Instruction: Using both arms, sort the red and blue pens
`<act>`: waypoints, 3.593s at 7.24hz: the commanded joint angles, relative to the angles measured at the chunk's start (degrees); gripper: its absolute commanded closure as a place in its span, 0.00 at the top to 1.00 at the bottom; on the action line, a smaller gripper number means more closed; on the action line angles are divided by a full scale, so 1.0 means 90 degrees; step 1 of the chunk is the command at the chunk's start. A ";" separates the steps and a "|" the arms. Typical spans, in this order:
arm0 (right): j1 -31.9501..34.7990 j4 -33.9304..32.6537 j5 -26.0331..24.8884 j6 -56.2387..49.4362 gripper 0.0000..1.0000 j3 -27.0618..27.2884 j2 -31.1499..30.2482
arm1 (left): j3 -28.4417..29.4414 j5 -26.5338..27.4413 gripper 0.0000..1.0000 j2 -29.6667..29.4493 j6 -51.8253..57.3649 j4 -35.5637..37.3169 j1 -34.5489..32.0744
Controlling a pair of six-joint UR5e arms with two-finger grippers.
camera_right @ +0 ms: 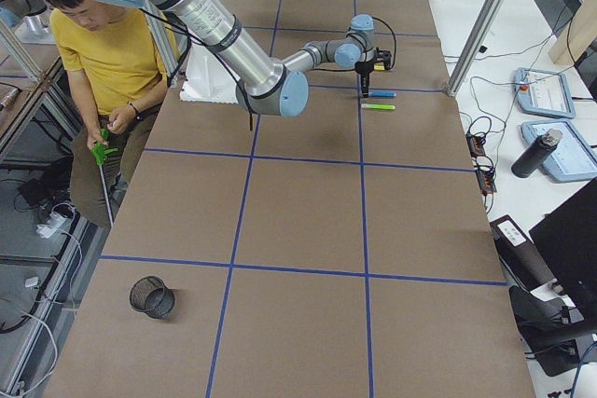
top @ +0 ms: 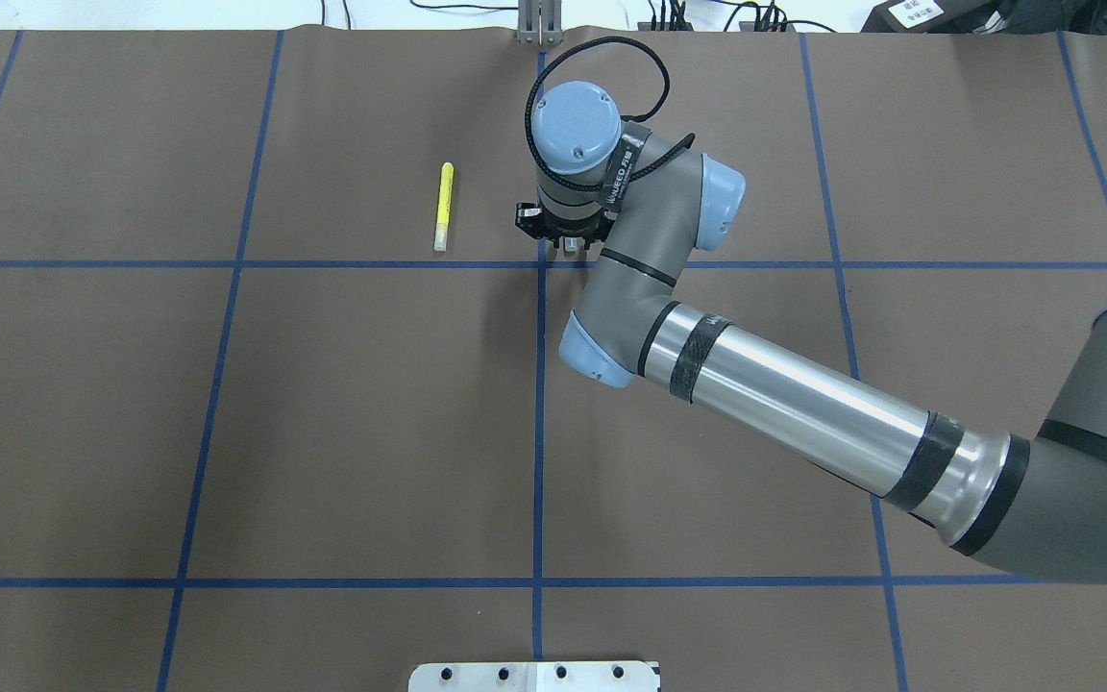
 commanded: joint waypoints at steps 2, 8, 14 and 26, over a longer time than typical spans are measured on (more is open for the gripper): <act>-0.0021 0.0000 0.0000 -0.0029 0.33 -0.0042 0.0005 | 0.0000 0.0000 1.00 0.0003 0.0000 0.0000 -0.0002; -0.0021 0.0000 0.0000 -0.0078 0.33 -0.0062 0.0006 | 0.0000 0.0000 1.00 0.0003 0.0010 0.0000 -0.0003; -0.0021 -0.0009 0.0000 -0.0078 0.00 -0.0081 0.0035 | 0.0000 0.0000 1.00 -0.0007 0.0010 0.0000 -0.0003; 0.2435 -0.1113 0.2418 -0.2477 0.00 0.3762 -0.2557 | 0.0010 0.0000 1.00 0.0032 0.0020 0.0000 -0.0002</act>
